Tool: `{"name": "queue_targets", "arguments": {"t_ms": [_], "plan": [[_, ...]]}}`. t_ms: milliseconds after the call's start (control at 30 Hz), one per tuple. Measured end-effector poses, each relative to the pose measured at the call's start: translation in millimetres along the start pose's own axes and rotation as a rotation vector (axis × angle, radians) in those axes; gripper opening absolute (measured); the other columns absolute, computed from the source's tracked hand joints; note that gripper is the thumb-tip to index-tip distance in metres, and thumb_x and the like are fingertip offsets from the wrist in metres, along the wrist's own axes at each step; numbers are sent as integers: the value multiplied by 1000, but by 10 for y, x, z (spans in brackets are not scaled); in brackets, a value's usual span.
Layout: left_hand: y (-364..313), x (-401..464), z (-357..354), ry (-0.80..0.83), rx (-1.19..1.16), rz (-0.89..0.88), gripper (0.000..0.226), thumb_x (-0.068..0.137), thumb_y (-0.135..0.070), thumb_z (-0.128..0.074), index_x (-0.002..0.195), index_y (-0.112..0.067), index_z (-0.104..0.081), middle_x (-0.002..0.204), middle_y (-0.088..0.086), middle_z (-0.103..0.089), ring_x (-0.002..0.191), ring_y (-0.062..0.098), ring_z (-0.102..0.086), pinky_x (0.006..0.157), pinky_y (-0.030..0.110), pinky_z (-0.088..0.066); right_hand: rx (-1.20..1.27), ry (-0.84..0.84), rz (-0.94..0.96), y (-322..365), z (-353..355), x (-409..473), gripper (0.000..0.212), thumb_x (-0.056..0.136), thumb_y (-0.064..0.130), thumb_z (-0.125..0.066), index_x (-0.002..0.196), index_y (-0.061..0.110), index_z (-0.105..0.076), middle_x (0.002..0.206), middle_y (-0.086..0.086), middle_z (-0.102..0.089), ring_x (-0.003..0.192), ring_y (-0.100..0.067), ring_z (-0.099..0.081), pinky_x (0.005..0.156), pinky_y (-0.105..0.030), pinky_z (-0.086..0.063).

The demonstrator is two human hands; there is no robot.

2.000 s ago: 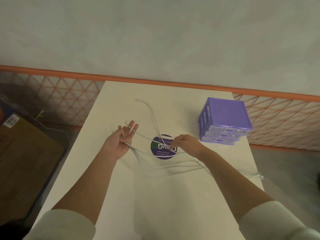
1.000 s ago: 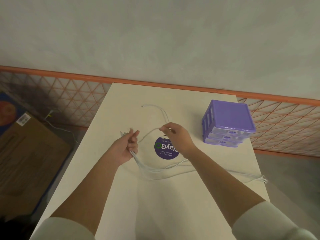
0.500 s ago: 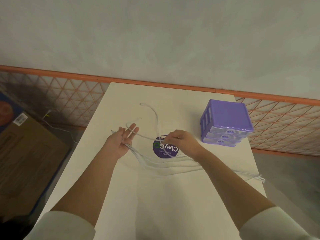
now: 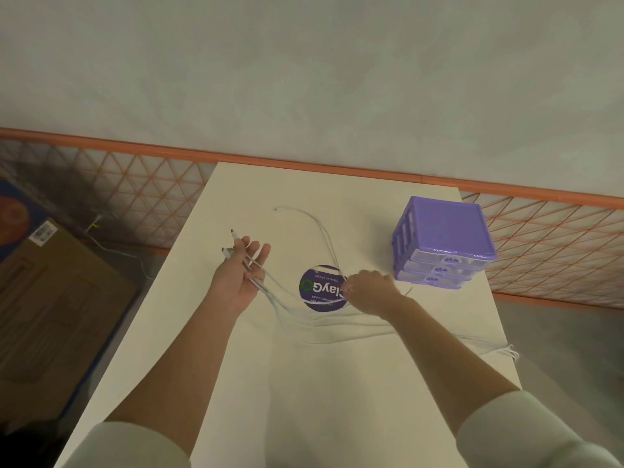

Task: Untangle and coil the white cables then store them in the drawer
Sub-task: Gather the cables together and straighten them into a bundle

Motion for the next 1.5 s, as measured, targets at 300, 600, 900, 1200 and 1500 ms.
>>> {"name": "queue_targets", "arguments": {"t_ms": [300,600,900,1200,1500], "plan": [[-2,-94,-216,124,95,-8,27,102,-35,-39,114,-19,-57,110,-7,-72,98,14,-71,37,11,-38,934,-74,262,968,-38,-92,23,101,29,-48,113,19,-65,72,14,-59,67,-4,-57,68,-22,-42],[-7,-76,-139,198,214,24,34,102,-46,-32,120,-33,-57,126,-20,-63,118,7,-57,94,32,-40,776,-115,261,796,-198,-114,26,101,33,-45,110,32,-68,98,11,-63,96,-13,-59,87,-29,-44],[33,-48,-168,176,41,6,29,96,-49,-43,109,-35,-65,59,-10,-50,43,3,-39,55,17,-48,872,-244,224,842,-191,-184,19,91,24,-58,105,29,-69,78,16,-51,79,-5,-52,82,-30,-45],[-34,-94,-136,221,91,49,58,84,-74,-41,98,-24,-66,45,-7,-24,36,6,-20,38,19,-16,951,-134,210,936,-166,-249,10,93,23,-58,102,25,-62,93,5,-63,67,-7,-50,62,-20,-40],[-32,-27,-85,214,21,102,36,90,-48,-44,65,-22,-50,44,-8,-26,37,6,-21,38,18,-17,994,-253,218,923,-215,-280,8,94,19,-58,98,24,-62,81,12,-54,66,-5,-48,62,-16,-39]]}}
Point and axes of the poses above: each hand's wrist, its own x-axis towards the middle knuckle, its own z-axis out of the back of the hand, y = z × x, the point moved 1 cm from there along x, towards the middle knuckle
